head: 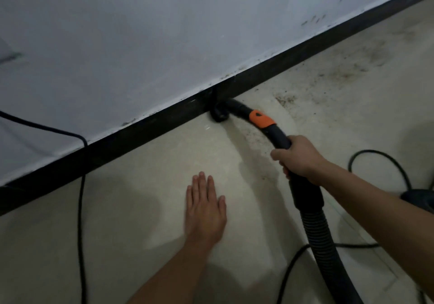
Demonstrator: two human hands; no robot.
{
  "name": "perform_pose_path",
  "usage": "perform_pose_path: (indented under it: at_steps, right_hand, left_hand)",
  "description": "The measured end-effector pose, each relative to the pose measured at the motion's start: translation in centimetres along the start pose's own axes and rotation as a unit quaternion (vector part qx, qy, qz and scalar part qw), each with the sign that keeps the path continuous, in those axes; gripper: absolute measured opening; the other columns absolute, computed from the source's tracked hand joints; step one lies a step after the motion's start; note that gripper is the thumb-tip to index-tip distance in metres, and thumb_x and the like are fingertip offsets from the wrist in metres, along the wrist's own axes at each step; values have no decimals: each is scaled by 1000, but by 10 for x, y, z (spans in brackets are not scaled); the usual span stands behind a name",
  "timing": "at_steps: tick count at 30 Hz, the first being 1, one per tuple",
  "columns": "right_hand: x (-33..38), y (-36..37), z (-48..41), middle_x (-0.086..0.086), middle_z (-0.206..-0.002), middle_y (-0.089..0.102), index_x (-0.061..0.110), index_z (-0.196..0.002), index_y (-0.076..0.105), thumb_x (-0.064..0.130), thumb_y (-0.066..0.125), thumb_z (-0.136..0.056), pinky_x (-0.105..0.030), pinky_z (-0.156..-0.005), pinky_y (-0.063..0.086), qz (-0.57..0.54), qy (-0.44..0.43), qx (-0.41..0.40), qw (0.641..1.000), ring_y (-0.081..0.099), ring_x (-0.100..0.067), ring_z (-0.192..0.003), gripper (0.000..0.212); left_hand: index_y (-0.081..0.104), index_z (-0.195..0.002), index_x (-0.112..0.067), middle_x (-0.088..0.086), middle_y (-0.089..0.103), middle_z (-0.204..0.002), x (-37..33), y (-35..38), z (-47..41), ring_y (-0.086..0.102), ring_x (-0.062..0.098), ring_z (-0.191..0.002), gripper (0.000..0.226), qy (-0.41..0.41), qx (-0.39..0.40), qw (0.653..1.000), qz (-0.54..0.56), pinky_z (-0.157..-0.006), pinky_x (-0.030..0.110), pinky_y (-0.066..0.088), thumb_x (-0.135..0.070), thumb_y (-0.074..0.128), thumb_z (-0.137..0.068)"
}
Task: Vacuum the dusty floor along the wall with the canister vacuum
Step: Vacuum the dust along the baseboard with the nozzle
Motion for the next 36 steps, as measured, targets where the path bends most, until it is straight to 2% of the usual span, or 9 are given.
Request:
perform_pose_path:
  at_steps: [4, 9, 11, 14, 18, 21, 25, 29, 36]
  right_hand:
    - [6, -5, -11, -10, -66, 66, 14, -89, 58, 20, 71, -75, -26, -43, 47, 50, -15, -8, 999, 59, -17, -38, 20]
    - [-18, -70, -27, -11, -68, 65, 5, -101, 61, 19, 74, -76, -27, -43, 47, 32, 46, -128, 990, 60, -22, -44, 31]
    - [-26, -94, -30, -12, -68, 64, 1, -103, 61, 15, 74, -76, -27, -43, 47, 20, 74, -149, 986, 59, -24, -46, 34]
    - [-29, -95, -26, -14, -64, 60, -2, -99, 60, 10, 72, -75, -28, -41, 48, 13, 76, -122, 989, 55, -24, -43, 30]
    - [-33, -71, -8, -13, -62, 59, 2, -95, 58, 10, 71, -77, -29, -43, 48, 22, 50, -60, 997, 53, -24, -42, 24]
    - [-40, -71, -4, -14, -68, 61, 4, -99, 58, 13, 71, -79, -29, -45, 48, 14, 39, -92, 995, 55, -26, -46, 26]
    - [-38, -64, -2, -14, -67, 62, 6, -94, 57, 14, 71, -77, -29, -44, 49, 33, 28, -49, 998, 57, -23, -43, 23]
    - [-40, -75, -3, -14, -67, 61, 3, -99, 58, 13, 71, -78, -30, -45, 49, 14, 31, -79, 996, 56, -25, -47, 27]
    - [-43, -53, 6, -12, -63, 64, 12, -89, 57, 16, 71, -74, -27, -43, 48, 57, -1, -26, 998, 57, -20, -38, 21]
  left_hand:
    - [19, -152, -10, 12, 10, -160, 2, 7, -5, 6, 26, -149, 67, 16, 2, 1000, -8, -120, 39, 2, -45, 11, -95]
    - [4, -154, -14, 8, -7, -161, 19, 5, 1, -7, 23, -149, 64, 45, 41, 998, -30, -120, 40, -2, -47, 15, -100]
    - [0, -154, -13, 9, -10, -161, 16, 5, 1, -10, 24, -148, 64, 40, 53, 997, -31, -120, 41, -3, -45, 14, -100]
    - [-1, -153, -12, 11, -11, -161, 11, 3, 0, -10, 26, -148, 63, 25, 60, 997, -34, -120, 42, -2, -43, 14, -101]
    - [3, -154, -12, 11, -7, -161, 11, -1, 7, -7, 26, -149, 62, 26, 57, 998, -29, -121, 41, 1, -42, 16, -101]
    - [3, -154, -13, 11, -7, -161, 10, -2, 12, -7, 25, -149, 61, 22, 54, 998, -23, -120, 40, 0, -42, 17, -101]
    - [3, -154, -13, 12, -7, -161, 5, -1, 15, -7, 26, -148, 61, 3, 41, 999, -18, -120, 42, -1, -40, 17, -101]
    - [4, -154, -13, 13, -5, -161, 6, 2, 15, -6, 27, -149, 62, 2, 34, 999, -22, -120, 42, -2, -41, 17, -101]
    - [1, -154, -13, 12, -7, -161, 7, 6, 15, -8, 27, -148, 62, 2, 30, 999, -31, -119, 42, -4, -42, 15, -100]
Point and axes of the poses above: each hand's wrist, its own z-axis away from the middle knuckle, its own y-axis out of the palm, x = y × z, the point moved 5 cm from there along -z, towards the middle knuckle
